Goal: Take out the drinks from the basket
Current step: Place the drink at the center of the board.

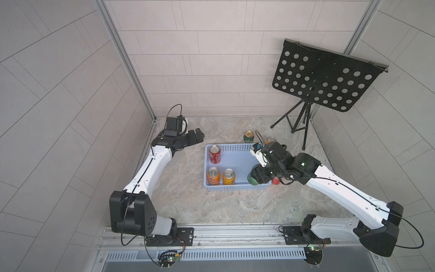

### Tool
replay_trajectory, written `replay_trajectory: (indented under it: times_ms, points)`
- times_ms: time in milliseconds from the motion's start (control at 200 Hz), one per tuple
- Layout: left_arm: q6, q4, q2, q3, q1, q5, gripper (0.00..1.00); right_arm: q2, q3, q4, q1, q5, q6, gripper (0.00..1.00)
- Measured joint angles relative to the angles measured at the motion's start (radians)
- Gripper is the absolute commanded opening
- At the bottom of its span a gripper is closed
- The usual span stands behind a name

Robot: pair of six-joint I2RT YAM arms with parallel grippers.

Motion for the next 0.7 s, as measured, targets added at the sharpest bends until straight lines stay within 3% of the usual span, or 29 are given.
replay_trajectory:
  times_ms: [365, 700]
  points:
    - [0.005, 0.006, -0.025, -0.008, -0.034, -0.02, 1.0, -0.066, -0.203, 0.096, 0.175, 0.04, 0.054, 0.0]
    - [0.015, 0.005, -0.029, -0.009, -0.034, -0.061, 1.0, -0.05, -0.376, 0.245, 0.198, 0.042, 0.085, 0.0]
